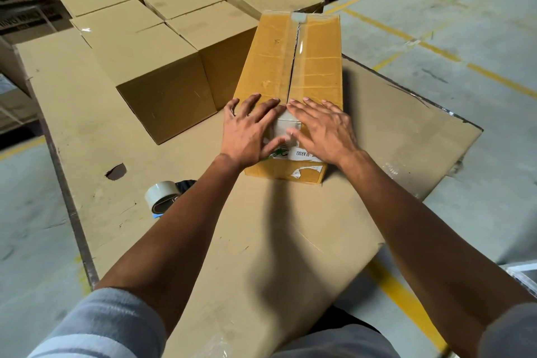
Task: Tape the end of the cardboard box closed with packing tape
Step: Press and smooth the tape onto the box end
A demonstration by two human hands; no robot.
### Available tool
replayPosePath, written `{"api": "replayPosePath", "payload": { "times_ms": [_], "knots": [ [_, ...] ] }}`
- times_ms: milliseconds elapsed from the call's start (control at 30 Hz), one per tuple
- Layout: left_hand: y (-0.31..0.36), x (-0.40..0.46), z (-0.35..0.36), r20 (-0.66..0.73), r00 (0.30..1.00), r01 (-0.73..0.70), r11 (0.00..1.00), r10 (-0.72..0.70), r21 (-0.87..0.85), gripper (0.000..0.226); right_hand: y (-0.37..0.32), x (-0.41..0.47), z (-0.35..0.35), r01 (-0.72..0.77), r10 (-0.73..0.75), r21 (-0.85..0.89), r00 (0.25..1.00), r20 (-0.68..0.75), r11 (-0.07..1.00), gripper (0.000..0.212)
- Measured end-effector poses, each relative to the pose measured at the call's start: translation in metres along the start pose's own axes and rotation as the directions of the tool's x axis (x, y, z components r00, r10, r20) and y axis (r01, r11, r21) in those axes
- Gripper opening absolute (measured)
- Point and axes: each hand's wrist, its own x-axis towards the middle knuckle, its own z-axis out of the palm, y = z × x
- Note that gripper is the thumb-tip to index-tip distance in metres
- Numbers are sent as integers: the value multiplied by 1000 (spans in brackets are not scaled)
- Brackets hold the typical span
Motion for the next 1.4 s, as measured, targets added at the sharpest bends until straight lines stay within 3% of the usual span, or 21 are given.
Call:
{"api": "replayPosePath", "payload": {
  "times_ms": [100, 267, 467, 567, 667, 733, 833, 967, 1133, 1233, 1333, 1400],
  "knots": [
    [4, 2, 3, -45, 997, 64, 996, -66, -55, 49, -10, 2, -2, -97, 100, 48, 993, -59, 994, 63],
    [1, 5, 13, -114, 992, 49, 998, -54, -45, 45, -8, 1, 4, -76, 75, -4, 996, -54, 997, 69],
    [-7, 1, 14, -75, 997, -16, 1000, 16, -2, 65, -12, 1, 6, -66, 60, -74, 995, -83, 995, 77],
    [-8, 0, 13, 13, 999, -34, 997, 33, 66, 87, -13, 0, 4, -40, 35, -133, 999, -40, 990, 90],
    [-8, 0, 8, 46, 998, -45, 996, 42, 72, 95, -10, -1, 3, -23, 24, -149, 1000, 4, 989, 102],
    [-8, -2, 4, 45, 998, -52, 997, 50, 49, 87, -9, -2, 0, -15, 16, -132, 1000, 3, 991, 93],
    [0, -1, 1, -18, 1000, 19, 1000, -19, 6, 58, -10, 0, -3, -57, 56, -75, 998, -15, 996, 63],
    [3, 1, 8, -78, 996, 40, 999, -41, -18, 49, -14, 0, 0, -81, 78, -72, 996, -34, 994, 60],
    [-4, 2, 11, -36, 999, -5, 1000, 4, -20, 64, -7, -1, 2, -26, 25, -107, 1000, -15, 994, 74],
    [-6, 2, 7, 31, 999, -34, 999, 34, 29, 85, -8, 0, 0, -12, 19, -104, 997, 68, 994, 92],
    [-6, 1, 0, 82, 995, -49, 999, 48, 12, 88, -8, 0, -6, -57, 59, -20, 991, 116, 998, 103],
    [-5, 2, -6, 80, 996, -31, 999, 34, -45, 81, -9, 4, -18, -165, 148, 143, 981, 123, 976, 95]
  ]
}}
